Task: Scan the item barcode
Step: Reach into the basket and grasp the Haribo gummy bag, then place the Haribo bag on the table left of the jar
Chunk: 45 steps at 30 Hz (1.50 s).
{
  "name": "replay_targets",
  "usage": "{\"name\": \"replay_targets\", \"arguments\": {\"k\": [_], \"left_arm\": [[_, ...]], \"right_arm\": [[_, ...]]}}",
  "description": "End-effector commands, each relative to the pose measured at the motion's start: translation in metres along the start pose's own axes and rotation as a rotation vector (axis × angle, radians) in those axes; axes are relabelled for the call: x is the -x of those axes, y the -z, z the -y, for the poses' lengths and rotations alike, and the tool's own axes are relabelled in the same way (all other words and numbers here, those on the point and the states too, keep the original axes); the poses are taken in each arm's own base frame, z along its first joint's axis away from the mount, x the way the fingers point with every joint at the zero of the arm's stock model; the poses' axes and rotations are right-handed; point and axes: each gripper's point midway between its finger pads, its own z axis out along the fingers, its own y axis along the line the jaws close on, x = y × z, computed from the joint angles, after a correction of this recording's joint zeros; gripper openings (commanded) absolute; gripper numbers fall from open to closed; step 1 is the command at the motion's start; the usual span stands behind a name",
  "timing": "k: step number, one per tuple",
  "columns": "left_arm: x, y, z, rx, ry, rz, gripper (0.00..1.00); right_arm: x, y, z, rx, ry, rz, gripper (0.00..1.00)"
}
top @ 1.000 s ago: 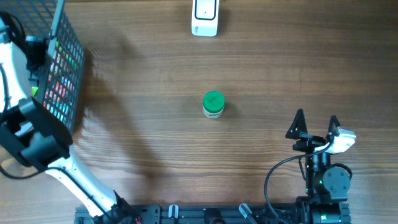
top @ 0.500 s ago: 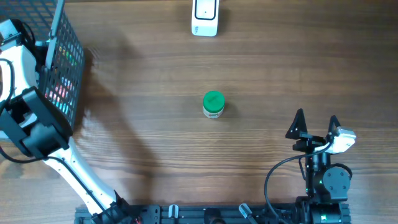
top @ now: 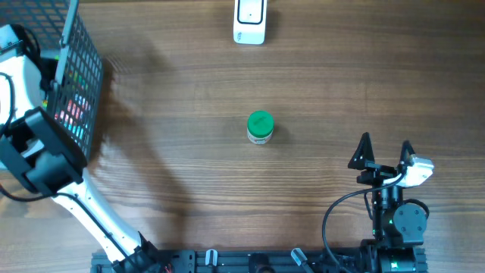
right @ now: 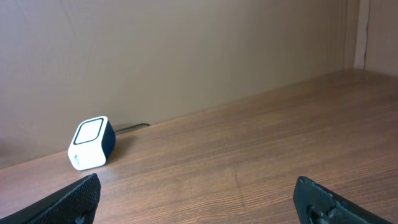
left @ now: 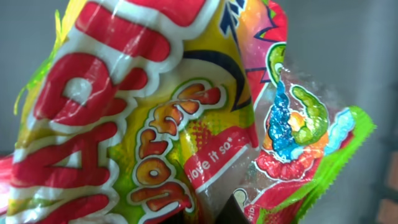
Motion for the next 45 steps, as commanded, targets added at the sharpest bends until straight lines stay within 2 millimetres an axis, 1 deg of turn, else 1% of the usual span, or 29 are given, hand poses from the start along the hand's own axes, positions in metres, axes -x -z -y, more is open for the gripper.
{"name": "replay_targets", "arguments": {"k": [1, 4, 5, 6, 7, 8, 9, 10, 11, 12, 13, 14, 15, 16, 17, 18, 19, 21, 24, 26, 28, 29, 33, 35, 37, 38, 41, 44, 45], "left_arm": [[0.027, 0.065, -0.010, -0.053, 0.014, 0.070, 0.04], [0.046, 0.145, -0.003, -0.173, -0.017, 0.176, 0.04], [0.050, 0.176, -0.003, -0.216, -0.022, 0.217, 0.04], [0.052, 0.216, -0.004, -0.273, -0.024, 0.268, 0.04], [0.050, 0.244, -0.006, -0.313, -0.023, 0.301, 0.04], [0.048, 0.267, -0.008, -0.350, -0.024, 0.325, 0.04], [0.042, 0.295, -0.010, -0.399, -0.029, 0.349, 0.04], [0.030, 0.327, -0.012, -0.460, -0.043, 0.372, 0.04], [0.022, 0.346, -0.013, -0.497, -0.054, 0.384, 0.04], [0.005, 0.372, -0.015, -0.551, -0.079, 0.393, 0.04], [-0.007, 0.386, -0.016, -0.583, -0.099, 0.393, 0.04], [-0.041, 0.411, -0.016, -0.645, -0.160, 0.368, 0.04], [-0.059, 0.418, -0.015, -0.667, -0.196, 0.345, 0.04], [-0.084, 0.425, -0.014, -0.688, -0.249, 0.306, 0.04], [-0.104, 0.427, -0.014, -0.695, -0.293, 0.269, 0.04], [-0.138, 0.425, -0.015, -0.687, -0.375, 0.204, 0.04], [-0.162, 0.419, -0.019, -0.658, -0.439, 0.157, 0.04], [-0.199, 0.399, -0.030, -0.553, -0.536, 0.111, 0.04], [-0.246, 0.358, -0.039, -0.434, -0.585, 0.059, 0.04], [-0.283, 0.325, -0.043, -0.390, -0.645, 0.005, 0.04], [-0.317, 0.284, -0.053, -0.339, -0.660, -0.042, 0.04], [-0.345, 0.240, -0.064, -0.308, -0.642, -0.075, 0.04], [-0.386, 0.167, -0.086, -0.309, -0.586, -0.175, 0.04], [-0.410, 0.143, -0.096, -0.336, -0.586, -0.276, 0.04], [-0.425, 0.124, -0.107, -0.332, -0.574, -0.336, 0.04], [-0.428, 0.115, -0.114, -0.314, -0.575, -0.340, 0.04], [-0.438, 0.096, -0.126, -0.271, -0.607, -0.344, 0.04], [-0.449, 0.090, -0.126, -0.275, -0.628, -0.352, 0.06], [-0.452, 0.089, -0.126, -0.279, -0.635, -0.355, 0.12]], "right_arm": [[0.001, 0.000, -0.003, 0.017, 0.016, 0.003, 1.00], [0.001, 0.000, -0.003, 0.017, 0.016, 0.003, 1.00], [0.001, 0.000, -0.003, 0.017, 0.016, 0.002, 1.00], [0.001, 0.000, -0.003, 0.017, 0.016, 0.003, 1.00], [0.001, 0.000, -0.003, 0.017, 0.016, 0.003, 1.00], [0.001, 0.000, -0.003, 0.017, 0.016, 0.003, 1.00], [0.001, 0.000, -0.003, 0.017, 0.016, 0.003, 1.00], [0.001, 0.000, -0.003, 0.017, 0.016, 0.003, 1.00], [0.001, 0.000, -0.003, 0.017, 0.016, 0.003, 1.00], [0.001, 0.000, -0.003, 0.017, 0.016, 0.003, 1.00], [0.001, 0.000, -0.003, 0.017, 0.016, 0.003, 1.00], [0.001, 0.000, -0.003, 0.017, 0.016, 0.003, 1.00], [0.001, 0.000, -0.003, 0.017, 0.016, 0.003, 1.00], [0.001, 0.000, -0.003, 0.017, 0.016, 0.003, 1.00], [0.001, 0.000, -0.003, 0.017, 0.016, 0.003, 1.00], [0.001, 0.000, -0.003, 0.017, 0.016, 0.003, 1.00], [0.001, 0.000, -0.003, 0.017, 0.016, 0.003, 1.00], [0.001, 0.000, -0.003, 0.017, 0.016, 0.003, 1.00], [0.001, 0.000, -0.003, 0.017, 0.016, 0.003, 1.00], [0.001, 0.000, -0.003, 0.017, 0.016, 0.003, 1.00], [0.001, 0.000, -0.003, 0.017, 0.016, 0.003, 1.00], [0.001, 0.000, -0.003, 0.017, 0.016, 0.003, 1.00], [0.001, 0.000, -0.003, 0.017, 0.016, 0.003, 1.00], [0.001, 0.000, -0.003, 0.017, 0.016, 0.003, 1.00], [0.001, 0.000, -0.003, 0.017, 0.016, 0.003, 1.00], [0.001, 0.000, -0.003, 0.017, 0.016, 0.003, 1.00], [0.001, 0.000, -0.003, 0.017, 0.016, 0.003, 1.00], [0.001, 0.000, -0.003, 0.017, 0.016, 0.003, 1.00], [0.001, 0.000, -0.003, 0.017, 0.016, 0.003, 1.00]]}}
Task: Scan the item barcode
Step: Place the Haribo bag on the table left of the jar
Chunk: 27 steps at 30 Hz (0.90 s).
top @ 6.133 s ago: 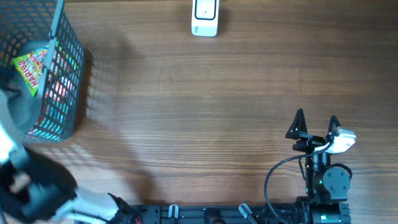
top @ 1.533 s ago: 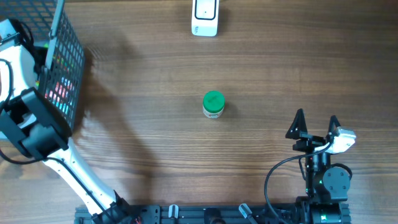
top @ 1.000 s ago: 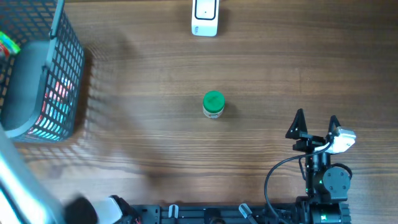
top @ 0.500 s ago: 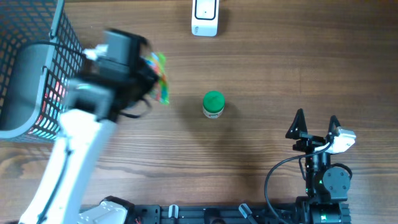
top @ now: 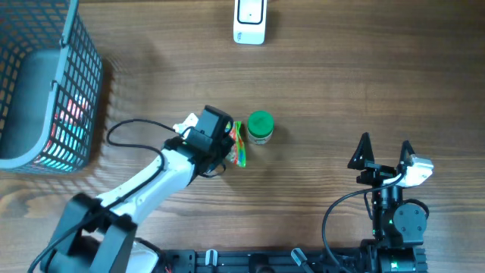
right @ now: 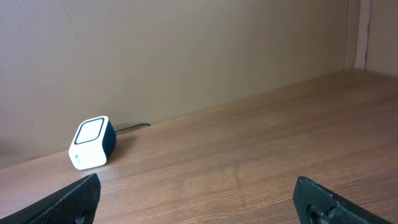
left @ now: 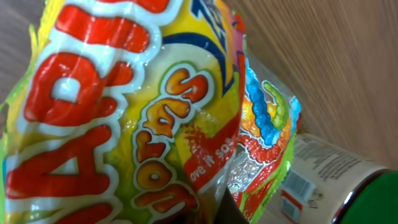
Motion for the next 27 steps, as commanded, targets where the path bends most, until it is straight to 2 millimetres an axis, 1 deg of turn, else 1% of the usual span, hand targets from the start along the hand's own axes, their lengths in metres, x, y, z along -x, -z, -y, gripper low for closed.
{"name": "replay_targets", "arguments": {"k": [1, 2, 4, 6, 8, 9, 10, 11, 12, 13, 15, 16, 17, 18, 19, 20, 22, 23, 24, 25, 26, 27], "left_arm": [[-0.018, -0.012, 0.000, 0.006, -0.003, -0.051, 0.29], [-0.020, -0.011, 0.002, 0.002, -0.008, -0.054, 0.45], [-0.021, -0.005, 0.007, -0.009, -0.033, -0.062, 1.00], [-0.012, 0.013, 0.015, -0.004, -0.076, -0.023, 1.00], [0.013, 0.051, 0.023, 0.037, -0.115, 0.097, 1.00], [0.030, 0.079, 0.030, 0.053, -0.143, 0.171, 1.00], [0.040, 0.098, 0.036, 0.055, -0.159, 0.218, 1.00], [0.057, 0.132, 0.048, 0.050, -0.190, 0.291, 1.00], [0.069, 0.162, 0.058, 0.036, -0.214, 0.344, 1.00], [0.078, 0.183, 0.066, 0.023, -0.229, 0.386, 1.00], [0.108, 0.245, 0.086, -0.022, -0.261, 0.513, 1.00], [0.121, 0.268, 0.092, -0.040, -0.264, 0.561, 1.00], [0.140, 0.302, 0.098, -0.064, -0.260, 0.635, 1.00], [0.159, 0.330, 0.101, -0.086, -0.247, 0.697, 1.00], [0.182, 0.361, 0.096, -0.100, -0.200, 0.770, 1.00], [0.200, 0.382, 0.088, -0.100, -0.146, 0.821, 1.00], [0.234, 0.410, 0.060, -0.070, -0.024, 0.901, 1.00], [0.251, 0.415, 0.043, -0.042, 0.032, 0.924, 1.00], [0.268, 0.417, 0.021, 0.000, 0.095, 0.934, 1.00], [0.282, 0.414, 0.000, 0.045, 0.149, 0.929, 1.00], [0.292, 0.411, -0.015, 0.076, 0.188, 0.919, 1.00], [0.306, 0.403, -0.035, 0.118, 0.227, 0.893, 1.00]], "right_arm": [[0.001, 0.000, -0.002, 0.014, 0.016, 0.003, 1.00], [0.001, 0.000, -0.002, 0.014, 0.016, 0.003, 1.00], [0.001, 0.000, -0.002, 0.014, 0.016, 0.003, 1.00], [0.001, 0.000, -0.002, 0.014, 0.016, 0.003, 1.00], [0.001, 0.000, -0.002, 0.014, 0.016, 0.003, 1.00], [0.001, 0.000, -0.002, 0.014, 0.016, 0.003, 1.00], [0.001, 0.000, -0.002, 0.014, 0.016, 0.003, 1.00], [0.001, 0.000, -0.002, 0.014, 0.016, 0.003, 1.00], [0.001, 0.000, -0.002, 0.014, 0.016, 0.003, 1.00], [0.001, 0.000, -0.002, 0.014, 0.016, 0.003, 1.00], [0.001, 0.000, -0.002, 0.014, 0.016, 0.003, 1.00], [0.001, 0.000, -0.002, 0.014, 0.016, 0.003, 1.00], [0.001, 0.000, -0.002, 0.014, 0.016, 0.003, 1.00], [0.001, 0.000, -0.002, 0.014, 0.016, 0.003, 1.00], [0.001, 0.000, -0.002, 0.014, 0.016, 0.003, 1.00], [0.001, 0.000, -0.002, 0.014, 0.016, 0.003, 1.00], [0.001, 0.000, -0.002, 0.014, 0.016, 0.003, 1.00], [0.001, 0.000, -0.002, 0.014, 0.016, 0.003, 1.00], [0.001, 0.000, -0.002, 0.014, 0.016, 0.003, 1.00], [0.001, 0.000, -0.002, 0.014, 0.016, 0.003, 1.00], [0.001, 0.000, -0.002, 0.014, 0.016, 0.003, 1.00], [0.001, 0.000, -0.002, 0.014, 0.016, 0.003, 1.00]]}}
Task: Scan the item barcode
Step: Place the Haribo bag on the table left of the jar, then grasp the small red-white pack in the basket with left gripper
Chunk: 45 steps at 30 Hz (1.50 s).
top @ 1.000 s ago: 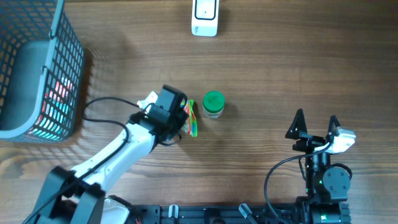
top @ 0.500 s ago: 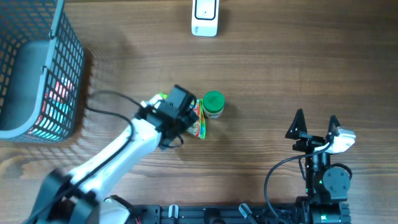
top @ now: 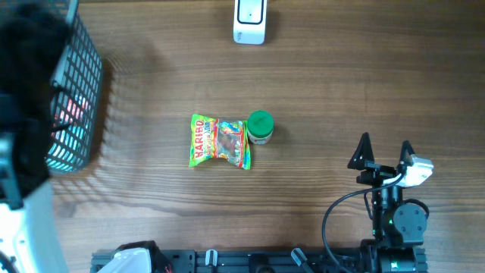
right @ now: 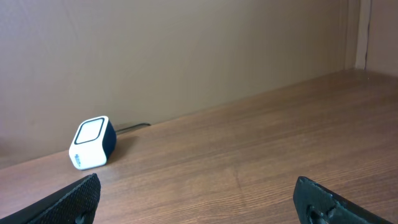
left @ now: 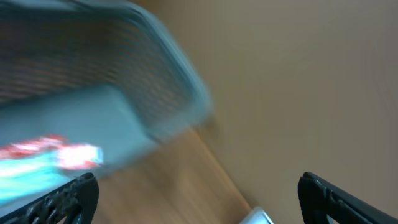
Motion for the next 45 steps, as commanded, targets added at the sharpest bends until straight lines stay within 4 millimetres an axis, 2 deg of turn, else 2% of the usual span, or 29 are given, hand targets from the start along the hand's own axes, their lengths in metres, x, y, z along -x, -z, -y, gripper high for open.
{"name": "replay_targets", "arguments": {"k": [1, 2, 4, 6, 9, 13, 16, 20, 25, 35, 40, 41, 42, 45], "left_arm": [[0.013, -0.069, -0.073, 0.233, 0.007, -0.082, 1.00], [0.010, -0.085, -0.090, 0.275, 0.022, -0.127, 1.00], [-0.009, -0.126, -0.127, 0.358, 0.061, -0.262, 1.00], [-0.028, -0.153, -0.149, 0.417, 0.078, -0.354, 1.00], [-0.072, -0.199, -0.178, 0.497, 0.015, -0.521, 1.00], [-0.118, -0.237, -0.187, 0.491, -0.063, -0.662, 1.00], [-0.141, -0.260, -0.189, 0.475, -0.107, -0.709, 1.00], [-0.162, -0.276, -0.191, 0.477, -0.134, -0.738, 1.00], [-0.179, -0.291, -0.197, 0.486, -0.142, -0.761, 1.00], [-0.205, -0.304, -0.216, 0.526, -0.143, -0.822, 1.00], [-0.229, -0.308, -0.229, 0.562, -0.150, -0.886, 1.00], [-0.235, -0.308, -0.232, 0.572, -0.153, -0.904, 0.98], [-0.238, -0.308, -0.233, 0.578, -0.155, -0.913, 0.91], [-0.245, -0.301, -0.239, 0.606, -0.155, -0.952, 0.61]], "right_arm": [[0.001, 0.000, -0.002, 0.014, 0.016, 0.003, 0.99], [0.001, 0.000, -0.002, 0.014, 0.016, 0.003, 1.00], [0.001, 0.000, -0.002, 0.014, 0.016, 0.003, 1.00], [0.001, 0.000, -0.002, 0.014, 0.017, 0.002, 1.00], [-0.001, 0.000, -0.002, 0.013, 0.017, -0.003, 1.00], [-0.001, 0.000, -0.002, 0.012, 0.017, -0.003, 1.00], [-0.001, 0.000, -0.002, 0.012, 0.017, -0.003, 1.00], [-0.001, 0.000, -0.002, 0.012, 0.017, -0.003, 1.00], [-0.001, 0.000, -0.002, 0.012, 0.017, -0.003, 1.00], [-0.001, 0.000, -0.002, 0.012, 0.017, -0.003, 1.00], [-0.001, 0.000, -0.002, 0.012, 0.017, -0.003, 1.00], [-0.001, 0.000, -0.002, 0.012, 0.017, -0.003, 1.00], [-0.001, 0.000, -0.002, 0.012, 0.017, -0.003, 1.00], [-0.001, 0.000, -0.002, 0.012, 0.016, -0.003, 1.00]]}}
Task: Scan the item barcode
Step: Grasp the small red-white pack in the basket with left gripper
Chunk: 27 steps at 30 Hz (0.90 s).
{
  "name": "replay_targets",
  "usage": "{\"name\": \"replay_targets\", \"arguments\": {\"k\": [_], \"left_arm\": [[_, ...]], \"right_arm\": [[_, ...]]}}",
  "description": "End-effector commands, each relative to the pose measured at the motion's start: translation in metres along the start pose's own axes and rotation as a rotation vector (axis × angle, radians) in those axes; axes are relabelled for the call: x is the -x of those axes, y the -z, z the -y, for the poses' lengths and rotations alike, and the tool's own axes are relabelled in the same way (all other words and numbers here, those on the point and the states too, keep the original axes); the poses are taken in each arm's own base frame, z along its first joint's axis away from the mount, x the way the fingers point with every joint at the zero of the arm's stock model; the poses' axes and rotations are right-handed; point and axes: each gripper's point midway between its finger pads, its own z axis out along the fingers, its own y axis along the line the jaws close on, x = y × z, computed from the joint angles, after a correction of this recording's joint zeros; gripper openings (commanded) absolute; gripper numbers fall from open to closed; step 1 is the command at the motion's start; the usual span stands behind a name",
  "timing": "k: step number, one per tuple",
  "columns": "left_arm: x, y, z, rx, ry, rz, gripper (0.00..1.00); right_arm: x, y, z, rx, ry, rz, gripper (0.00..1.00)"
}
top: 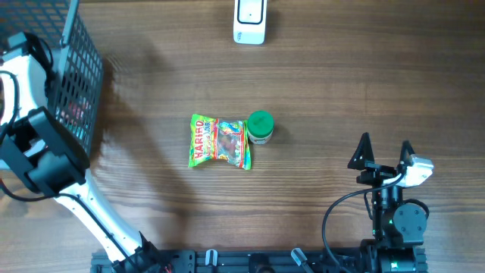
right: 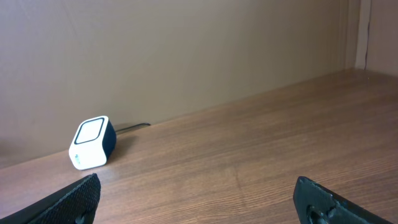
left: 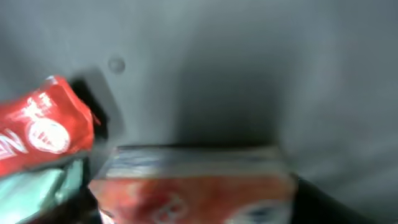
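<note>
The white barcode scanner (top: 250, 21) stands at the table's far edge, also visible as the scanner (right: 92, 143) in the right wrist view. A yellow-red candy bag (top: 220, 142) lies flat mid-table, touching a green-capped jar (top: 260, 127). My left arm (top: 34, 144) reaches into the wire basket (top: 79, 72). Down there my left gripper (left: 193, 208) is open, its dark fingers (left: 323, 202) on either side of a blurred red box (left: 193, 183). A red packet (left: 43, 134) lies beside it. My right gripper (top: 385, 152) rests open at the near right.
The basket's grey floor (left: 217, 74) fills the left wrist view. The basket's mesh wall stands tall at the table's left edge. A brown wall (right: 186, 50) rises behind the scanner.
My left gripper was outside the basket, with the basket seen blurred from outside. Now it is down inside, close over a red box. The candy bag, jar and right arm are unmoved.
My left gripper was in the basket, shut on the candy bag. Then it held the bag on the table beside the green-capped jar. Then the bag lay let go there and the arm was back by the basket. Now the gripper is inside, around a red box.
</note>
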Motion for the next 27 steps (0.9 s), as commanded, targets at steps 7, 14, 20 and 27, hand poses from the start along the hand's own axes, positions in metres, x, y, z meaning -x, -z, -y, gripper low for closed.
{"name": "replay_targets", "arguments": {"k": [7, 14, 20, 27], "left_arm": [[-0.013, 0.016, -0.007, 0.016, -0.024, -0.048, 0.36], [0.032, 0.161, -0.027, -0.125, 0.060, 0.205, 0.46], [0.017, 0.336, -0.042, -0.413, 0.108, 0.493, 0.46], [-0.126, 0.430, 0.021, -0.762, -0.209, 0.437, 0.46]], "right_arm": [[0.000, 0.000, -0.002, 0.012, 0.017, -0.002, 1.00], [0.000, 0.000, -0.002, 0.012, 0.017, -0.002, 1.00], [0.000, 0.000, -0.002, 0.012, 0.017, -0.002, 1.00], [-0.001, 0.000, -0.002, 0.012, 0.017, -0.003, 1.00]]}}
